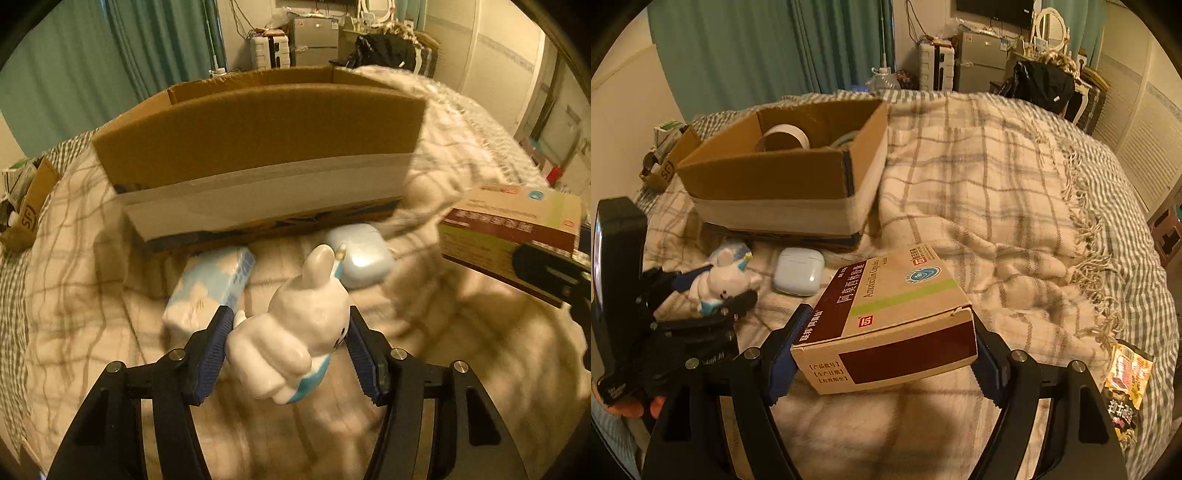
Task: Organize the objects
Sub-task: 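Grasp the white bunny figurine with the left gripper, then carry the bunny with the left gripper while the right carries the medicine box into the box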
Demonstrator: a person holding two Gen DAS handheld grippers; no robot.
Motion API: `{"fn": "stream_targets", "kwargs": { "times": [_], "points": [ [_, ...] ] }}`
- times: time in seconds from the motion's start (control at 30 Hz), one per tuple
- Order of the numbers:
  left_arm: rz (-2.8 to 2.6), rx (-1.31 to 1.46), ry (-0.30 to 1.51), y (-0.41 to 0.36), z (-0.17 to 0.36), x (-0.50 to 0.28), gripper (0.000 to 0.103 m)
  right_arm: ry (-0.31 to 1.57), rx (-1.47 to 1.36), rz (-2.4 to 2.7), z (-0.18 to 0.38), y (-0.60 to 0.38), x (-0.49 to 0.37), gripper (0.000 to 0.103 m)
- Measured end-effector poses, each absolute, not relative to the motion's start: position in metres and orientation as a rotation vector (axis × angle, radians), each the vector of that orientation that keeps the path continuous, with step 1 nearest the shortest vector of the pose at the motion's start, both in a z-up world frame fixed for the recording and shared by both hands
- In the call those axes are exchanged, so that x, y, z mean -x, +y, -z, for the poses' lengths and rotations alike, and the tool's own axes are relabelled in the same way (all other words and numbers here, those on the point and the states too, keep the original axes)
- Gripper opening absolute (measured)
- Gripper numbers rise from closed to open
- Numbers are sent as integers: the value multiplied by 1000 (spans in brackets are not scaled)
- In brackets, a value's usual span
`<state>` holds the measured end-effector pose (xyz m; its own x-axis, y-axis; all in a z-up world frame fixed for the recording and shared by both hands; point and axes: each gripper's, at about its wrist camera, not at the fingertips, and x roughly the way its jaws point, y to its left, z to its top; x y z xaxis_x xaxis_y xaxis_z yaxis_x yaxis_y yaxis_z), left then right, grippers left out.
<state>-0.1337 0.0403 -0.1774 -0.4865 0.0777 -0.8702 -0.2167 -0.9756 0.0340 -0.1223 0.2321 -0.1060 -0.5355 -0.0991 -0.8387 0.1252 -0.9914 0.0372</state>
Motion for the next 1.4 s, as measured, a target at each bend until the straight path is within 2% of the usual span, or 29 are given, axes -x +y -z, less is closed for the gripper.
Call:
{"fn": "stream_targets", "kwargs": {
  "times": [0.4,0.73,1.1,1.4],
  "points": [
    [-2655,1284,30,11,100,75,62,135,-1260,2672,46,192,65,78],
    [-2734,1129,-10,-21,37,77,62,163,-1093,2670,-6,173,53,78],
    [-2808,1054,-7,-36,-8,156,62,123,-1002,2645,-60,171,139,78],
    [-2769,1153,66,-16,25,256,62,87,-1100,2630,-39,165,254,78]
  ]
}}
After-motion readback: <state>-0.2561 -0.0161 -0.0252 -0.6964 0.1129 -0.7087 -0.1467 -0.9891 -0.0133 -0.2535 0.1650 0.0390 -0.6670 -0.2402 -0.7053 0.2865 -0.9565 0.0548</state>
